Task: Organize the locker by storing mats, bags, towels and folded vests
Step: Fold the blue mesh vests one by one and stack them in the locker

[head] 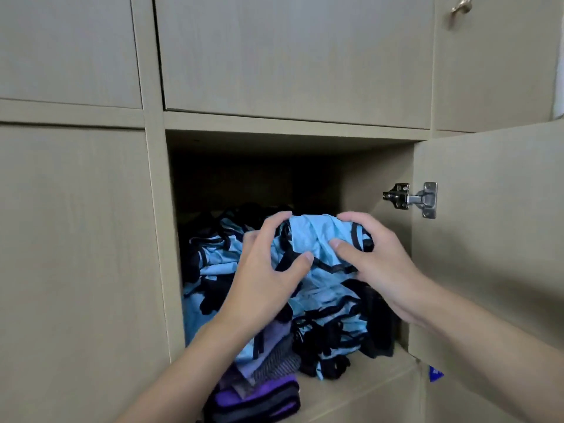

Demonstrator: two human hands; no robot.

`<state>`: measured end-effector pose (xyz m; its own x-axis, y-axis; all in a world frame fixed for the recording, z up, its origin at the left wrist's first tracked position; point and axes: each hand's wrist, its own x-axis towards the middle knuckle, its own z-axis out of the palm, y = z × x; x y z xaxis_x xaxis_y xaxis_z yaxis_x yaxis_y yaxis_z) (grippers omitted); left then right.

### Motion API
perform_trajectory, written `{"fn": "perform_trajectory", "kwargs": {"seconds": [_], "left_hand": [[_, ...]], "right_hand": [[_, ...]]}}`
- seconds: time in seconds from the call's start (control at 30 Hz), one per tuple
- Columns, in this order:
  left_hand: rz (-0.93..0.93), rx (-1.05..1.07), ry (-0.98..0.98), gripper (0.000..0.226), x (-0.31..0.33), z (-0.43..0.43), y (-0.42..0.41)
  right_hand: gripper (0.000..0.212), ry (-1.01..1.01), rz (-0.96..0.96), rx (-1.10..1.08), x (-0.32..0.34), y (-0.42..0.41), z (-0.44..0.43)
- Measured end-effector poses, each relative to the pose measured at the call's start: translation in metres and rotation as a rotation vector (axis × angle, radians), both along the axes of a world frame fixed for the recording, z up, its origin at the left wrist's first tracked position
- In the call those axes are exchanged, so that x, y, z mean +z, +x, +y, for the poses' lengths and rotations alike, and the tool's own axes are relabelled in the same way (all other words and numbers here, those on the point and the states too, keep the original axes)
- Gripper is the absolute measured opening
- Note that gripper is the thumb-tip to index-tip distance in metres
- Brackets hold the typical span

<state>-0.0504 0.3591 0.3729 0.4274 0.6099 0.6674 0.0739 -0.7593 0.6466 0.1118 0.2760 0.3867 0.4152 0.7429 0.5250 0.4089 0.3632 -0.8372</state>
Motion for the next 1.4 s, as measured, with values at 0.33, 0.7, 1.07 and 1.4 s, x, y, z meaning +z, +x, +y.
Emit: {"fn": "perform_trajectory", "kwargs": {"seconds": [0.33,0.7,1.07,1.4], "left_hand": [[0.026,0.464,0.093,0.034,0.055,0.093,0.036],[0.588,0.855,0.266,0.068,0.007,0.119,0.054],[0.669,0.775,0.331,0.07,-0.011,0.122,0.051],[0.734,0.738,0.315,0.082,-0.01,0.123,0.048]], "right_hand": [[0.038,0.06,-0.035,0.12,0.052,0.038,0.149],[0.063,-0.18,-0.794,-0.143,0.01,0.06,0.192],[0.059,-0.185,-0.757,-0.111,-0.009,0.059,0.196],[0.066,-0.216,-1.035,-0.205,-0.021,0.05,0.184]]}}
